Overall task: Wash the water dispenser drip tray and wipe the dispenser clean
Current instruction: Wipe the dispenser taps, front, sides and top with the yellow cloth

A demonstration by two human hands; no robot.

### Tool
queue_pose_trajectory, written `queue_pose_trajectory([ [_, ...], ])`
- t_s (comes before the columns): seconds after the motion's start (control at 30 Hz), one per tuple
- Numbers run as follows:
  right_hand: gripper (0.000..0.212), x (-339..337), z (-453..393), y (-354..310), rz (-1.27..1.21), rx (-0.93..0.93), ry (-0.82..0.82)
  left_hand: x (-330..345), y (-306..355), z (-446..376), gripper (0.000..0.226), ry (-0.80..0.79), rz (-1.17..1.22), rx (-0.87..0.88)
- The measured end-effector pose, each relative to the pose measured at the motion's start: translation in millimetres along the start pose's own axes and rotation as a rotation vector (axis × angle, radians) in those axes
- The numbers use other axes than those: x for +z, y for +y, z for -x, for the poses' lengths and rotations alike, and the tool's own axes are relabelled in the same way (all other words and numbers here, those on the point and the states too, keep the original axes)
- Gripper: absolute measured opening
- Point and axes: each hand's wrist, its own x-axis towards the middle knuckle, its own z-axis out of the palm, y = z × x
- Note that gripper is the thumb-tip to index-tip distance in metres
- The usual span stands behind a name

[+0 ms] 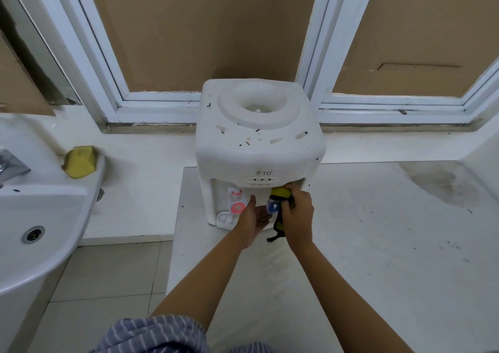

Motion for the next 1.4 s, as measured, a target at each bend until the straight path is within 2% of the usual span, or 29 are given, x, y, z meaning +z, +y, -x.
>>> queue_pose_trajectory([
  [0.07,0.041,1.1,-1.8,-3.9,-0.016,0.000,0.023,1.4,0.8,1.5,0.058,0.008,-0.008,-0.014],
  [0.2,0.031,-1.4,2.8,2.2,0.063,-0.125,-0.102,2.9,2.4,3.0,0.061,-0.022,0.006,-0.025],
  [0.3,0.040,-9.6,-0.4,10.7,0.073,-0.146,-0.132,3.8,4.2,2.7,0.064,-0.001,0.006,-0.035],
  [0.47,0.042,4.5,7.1,18.4,-0.045,0.091,0.066,2.5,5.2,4.7,0.069,0.006,0.032,-0.053],
  [0.6,0.040,10.7,11.4,14.7,-0.180,0.169,0.139,-2.0,2.5,5.6,0.072,-0.029,0.030,-0.064],
  [0.7,0.031,5.8,10.7,9.9,-0.266,0.208,0.192,-2.5,3.9,7.2,0.072,-0.036,0.022,-0.067],
  [0.8,0.032,3.7,21.8,18.6,-0.198,0.142,0.073,-1.8,5.3,11.7,0.070,-0.032,0.020,-0.070],
  [0.9,0.044,11.5,39.0,29.5,-0.071,0.138,-0.094,-0.8,6.5,16.5,0.067,-0.091,0.027,-0.061],
  [1.0,0.040,15.6,51.9,35.4,-0.120,0.180,-0.043,-0.5,6.9,19.8,0.066,-0.075,0.020,-0.061],
  [1.1,0.034,12.3,48.7,30.4,-0.169,0.104,0.049,-3.1,6.7,21.2,0.066,-0.062,-0.004,-0.064],
  [1.2,0.036,10.6,37.0,26.3,-0.172,0.066,-0.014,-5.2,6.3,20.3,0.067,-0.058,-0.003,-0.071],
  [1.3,0.040,12.1,38.1,36.8,-0.125,0.129,-0.109,-0.3,10.3,23.7,0.066,-0.057,-0.004,-0.056],
  [1.4,0.034,10.5,43.8,46.2,-0.080,0.166,-0.106,0.0,11.9,23.0,0.067,-0.040,-0.008,-0.065],
])
